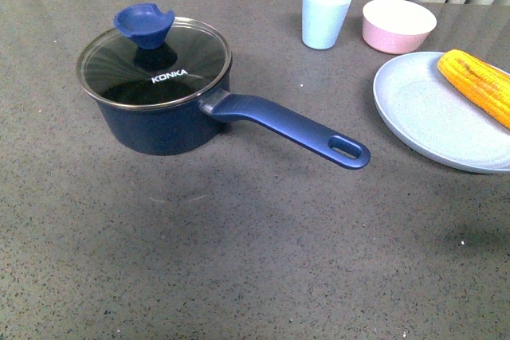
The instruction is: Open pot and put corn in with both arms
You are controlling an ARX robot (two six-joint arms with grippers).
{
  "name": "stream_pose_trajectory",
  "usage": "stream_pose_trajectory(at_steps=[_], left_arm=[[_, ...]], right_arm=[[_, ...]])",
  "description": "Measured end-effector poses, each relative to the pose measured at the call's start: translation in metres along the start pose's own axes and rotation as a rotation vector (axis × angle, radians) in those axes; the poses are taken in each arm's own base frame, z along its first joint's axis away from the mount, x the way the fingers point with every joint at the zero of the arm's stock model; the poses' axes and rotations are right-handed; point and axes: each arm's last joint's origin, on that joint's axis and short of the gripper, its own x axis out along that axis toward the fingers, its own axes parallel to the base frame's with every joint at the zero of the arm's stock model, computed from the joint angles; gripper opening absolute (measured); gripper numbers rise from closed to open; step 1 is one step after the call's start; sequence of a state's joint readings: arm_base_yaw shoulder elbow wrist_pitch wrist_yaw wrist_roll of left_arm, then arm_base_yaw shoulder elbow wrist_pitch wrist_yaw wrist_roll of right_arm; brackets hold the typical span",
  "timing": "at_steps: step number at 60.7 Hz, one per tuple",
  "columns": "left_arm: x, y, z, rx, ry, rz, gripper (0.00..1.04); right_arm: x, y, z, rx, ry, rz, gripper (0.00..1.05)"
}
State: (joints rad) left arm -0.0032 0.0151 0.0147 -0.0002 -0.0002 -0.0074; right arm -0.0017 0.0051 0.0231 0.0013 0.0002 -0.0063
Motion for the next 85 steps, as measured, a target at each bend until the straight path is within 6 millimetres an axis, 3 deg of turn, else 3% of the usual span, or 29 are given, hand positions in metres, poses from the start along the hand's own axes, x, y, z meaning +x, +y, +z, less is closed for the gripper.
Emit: stream_pose_trajectory(at_steps=[46,50,52,56,70,85], left_arm=[[0.0,0.0,0.0,0.0,0.0,0.0,0.96],[0.0,-0.001,-0.001,-0.031,0.13,-0.04,0.96],[0.004,-0.001,0.001,-0.058,0.316,-0.041,0.96],[0.017,-0.001,0.004,-0.074,0.43,-0.038,0.96],[0.068,-0.01,0.011,-0.098,0.43,-0.073,0.96],[0.111,-0.024,0.001,-0.086,0.438,-0.084,0.96]], right_arm=[[0.0,0.0,0.0,0.0,0.0,0.0,0.96],[0.0,0.0,0.0,0.0,0.0,0.0,0.96],[0.0,0.0,0.0,0.0,0.0,0.0,0.96],[0.0,0.0,0.0,0.0,0.0,0.0,0.96],[0.0,0.0,0.0,0.0,0.0,0.0,0.96],[0.0,0.0,0.0,0.0,0.0,0.0,0.96]])
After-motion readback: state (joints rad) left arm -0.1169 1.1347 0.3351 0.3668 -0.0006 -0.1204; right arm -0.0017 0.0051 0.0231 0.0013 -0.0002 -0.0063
